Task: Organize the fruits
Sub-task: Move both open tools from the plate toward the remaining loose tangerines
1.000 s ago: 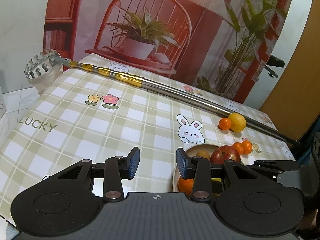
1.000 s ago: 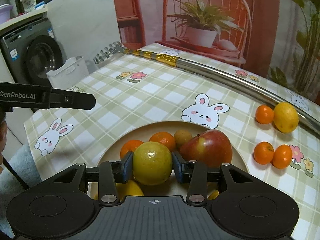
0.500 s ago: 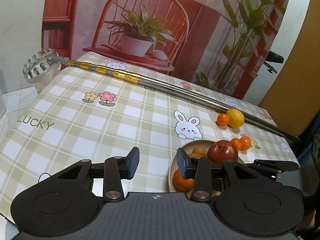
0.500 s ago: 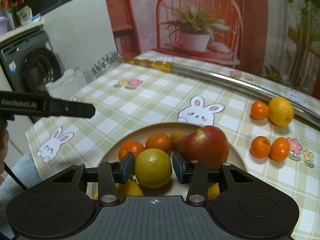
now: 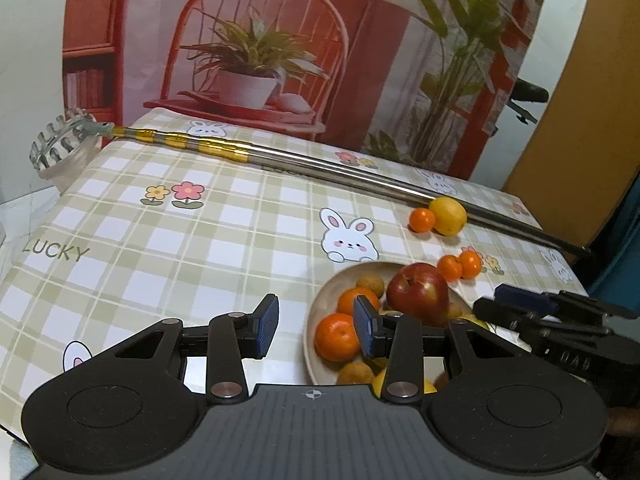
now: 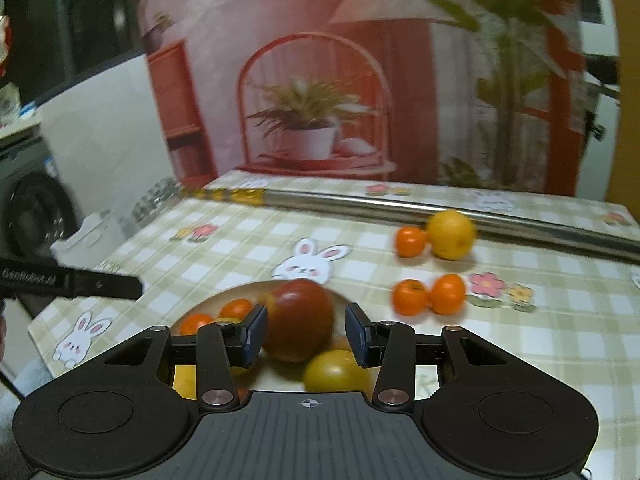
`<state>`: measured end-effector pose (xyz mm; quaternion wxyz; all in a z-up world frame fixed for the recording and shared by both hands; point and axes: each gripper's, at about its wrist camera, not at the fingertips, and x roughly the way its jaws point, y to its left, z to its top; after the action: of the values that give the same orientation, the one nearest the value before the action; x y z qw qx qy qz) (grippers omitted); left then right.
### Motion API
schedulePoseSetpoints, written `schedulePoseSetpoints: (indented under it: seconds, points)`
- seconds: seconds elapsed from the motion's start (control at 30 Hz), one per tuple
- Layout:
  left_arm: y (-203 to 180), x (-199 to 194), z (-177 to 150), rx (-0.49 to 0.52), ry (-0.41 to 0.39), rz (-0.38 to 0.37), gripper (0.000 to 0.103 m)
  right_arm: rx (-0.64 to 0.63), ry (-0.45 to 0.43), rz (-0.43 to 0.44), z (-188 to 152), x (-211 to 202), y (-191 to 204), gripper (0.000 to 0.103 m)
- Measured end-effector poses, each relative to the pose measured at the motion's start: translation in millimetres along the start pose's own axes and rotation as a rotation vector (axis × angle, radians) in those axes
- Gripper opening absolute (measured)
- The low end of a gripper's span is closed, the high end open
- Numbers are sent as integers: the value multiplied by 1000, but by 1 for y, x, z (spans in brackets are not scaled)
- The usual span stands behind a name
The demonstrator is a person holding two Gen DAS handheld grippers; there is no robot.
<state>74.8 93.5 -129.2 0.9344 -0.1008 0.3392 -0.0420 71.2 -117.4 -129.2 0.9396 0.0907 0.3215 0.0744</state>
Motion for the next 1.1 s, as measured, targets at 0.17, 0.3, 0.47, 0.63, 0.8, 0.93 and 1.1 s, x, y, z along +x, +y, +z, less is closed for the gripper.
schedulePoseSetpoints:
  seconds: [0.17,0.3,0.47,0.63,0.8,0.93,1.1]
  points:
    - [-11,-1,-2,30,9,-1,43,50,-23,-41,-7,-10,-21,40]
    - [-19,-1,-2,51,20,-4,43,94,-48,-67,-10,-18,-38,40]
    - [-34,2,0,93,29,-14,43,126,-72,-98,-14,-22,-57,40]
    - [-48,9,9,129,35,-44,43,126,-91,-149,-16,-23,-77,40]
    - [-64,23,27,160,40,-85,43,172,-122,-181,-13,-23,-106,40]
    - [-81,38,48,186,36,-117,43,158,-135,-199,-10,-16,-125,40]
    - [-106,65,66,239,51,-149,43,134,-144,-198,-8,2,-137,40]
